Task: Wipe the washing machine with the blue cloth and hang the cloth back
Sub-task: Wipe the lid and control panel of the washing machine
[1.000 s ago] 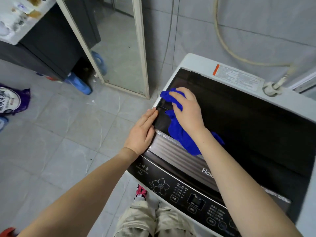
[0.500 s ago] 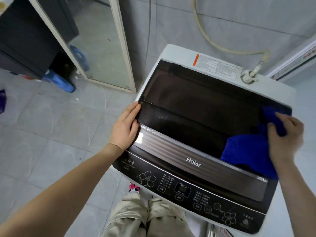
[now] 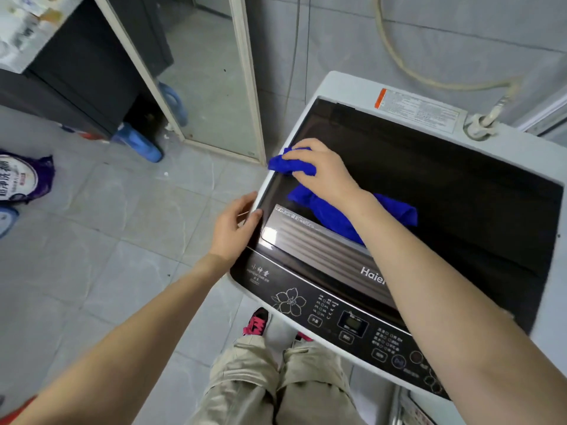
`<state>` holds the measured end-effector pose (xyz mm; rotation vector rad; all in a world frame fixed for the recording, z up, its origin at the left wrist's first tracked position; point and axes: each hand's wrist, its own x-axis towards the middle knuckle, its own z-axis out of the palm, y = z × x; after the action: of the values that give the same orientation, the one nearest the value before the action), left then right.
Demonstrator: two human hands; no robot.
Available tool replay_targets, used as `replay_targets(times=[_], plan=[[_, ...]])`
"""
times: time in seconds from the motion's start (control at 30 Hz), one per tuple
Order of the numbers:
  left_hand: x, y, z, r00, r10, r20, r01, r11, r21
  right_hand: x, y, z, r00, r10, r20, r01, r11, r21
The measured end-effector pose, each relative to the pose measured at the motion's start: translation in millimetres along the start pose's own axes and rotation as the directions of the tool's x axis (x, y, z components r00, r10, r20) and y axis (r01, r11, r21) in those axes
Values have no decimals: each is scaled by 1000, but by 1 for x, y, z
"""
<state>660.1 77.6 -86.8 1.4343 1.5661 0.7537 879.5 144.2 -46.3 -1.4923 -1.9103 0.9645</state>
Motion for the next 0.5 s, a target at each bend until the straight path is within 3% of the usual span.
replay_targets(times=[0.1,0.2,0.27,0.37,0.5], plan=[[-6,-10,-25,1000,-23,14,22,998,50,-24,-16,23,991,-58,116,59,998,-3],[-12,-19,-46,999,-23,29,22,998,56,-68,-22,49,995,-27,94,28,1000,-4],[-16,-19,-53,997,15,77,-21,997,78,-105,-22,67,998,68,-4,-68,997,-30],[-19,-14,-54,966,190,173,-218,963,159,-155,-30,99,954,185,-237,-199,979,-36],[-11,-7,-43,880,367,302,-429,886,176,-129,-43,124,782,289,-552,-316,947,48]])
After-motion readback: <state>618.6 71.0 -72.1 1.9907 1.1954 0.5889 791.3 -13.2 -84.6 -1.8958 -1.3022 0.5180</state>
